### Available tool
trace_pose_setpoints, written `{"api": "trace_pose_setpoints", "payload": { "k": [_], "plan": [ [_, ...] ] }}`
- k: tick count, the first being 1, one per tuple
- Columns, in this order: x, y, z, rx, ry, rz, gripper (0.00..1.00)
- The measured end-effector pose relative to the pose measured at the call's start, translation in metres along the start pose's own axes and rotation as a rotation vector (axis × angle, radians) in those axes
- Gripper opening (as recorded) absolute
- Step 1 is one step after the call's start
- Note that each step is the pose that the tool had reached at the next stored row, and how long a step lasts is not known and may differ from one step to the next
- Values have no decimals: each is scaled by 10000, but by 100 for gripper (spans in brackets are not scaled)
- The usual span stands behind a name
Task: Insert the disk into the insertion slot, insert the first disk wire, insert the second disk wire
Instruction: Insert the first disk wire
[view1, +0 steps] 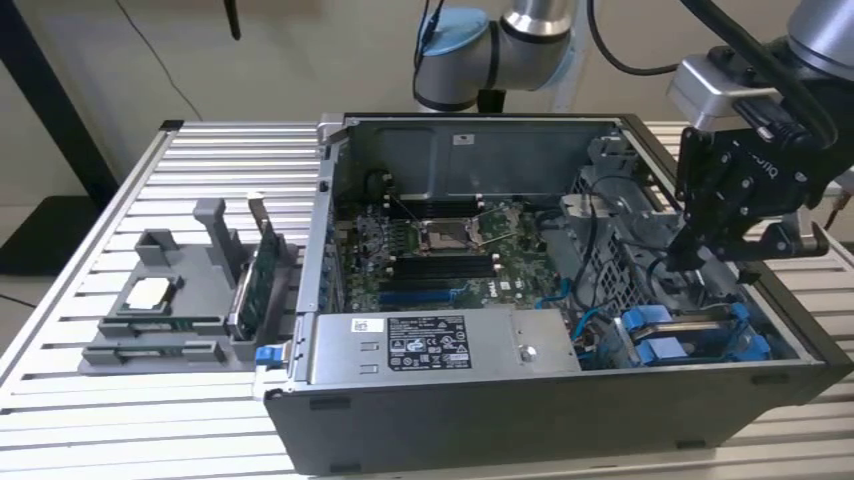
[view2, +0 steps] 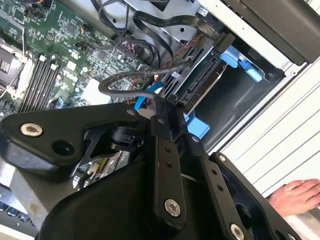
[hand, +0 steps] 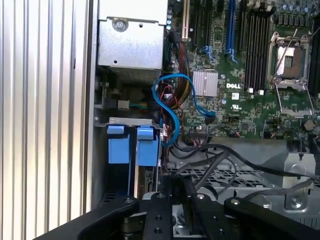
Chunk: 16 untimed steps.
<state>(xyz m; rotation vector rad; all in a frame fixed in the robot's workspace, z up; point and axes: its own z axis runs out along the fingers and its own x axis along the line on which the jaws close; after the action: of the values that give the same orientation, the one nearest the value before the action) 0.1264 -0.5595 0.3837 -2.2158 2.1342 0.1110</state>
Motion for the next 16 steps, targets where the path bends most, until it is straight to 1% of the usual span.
{"api": "trace_pose_setpoints", "payload": {
  "k": [2, 3, 6, 12, 16],
  "plan": [
    [4, 0, 4, 0, 14, 1, 19],
    [11, -2, 8, -1, 37, 3, 19],
    [44, -22, 24, -2, 50, 4, 19],
    [128, -93, 70, -2, 51, 3, 19],
    [168, -166, 97, -3, 54, 4, 19]
  ]
}}
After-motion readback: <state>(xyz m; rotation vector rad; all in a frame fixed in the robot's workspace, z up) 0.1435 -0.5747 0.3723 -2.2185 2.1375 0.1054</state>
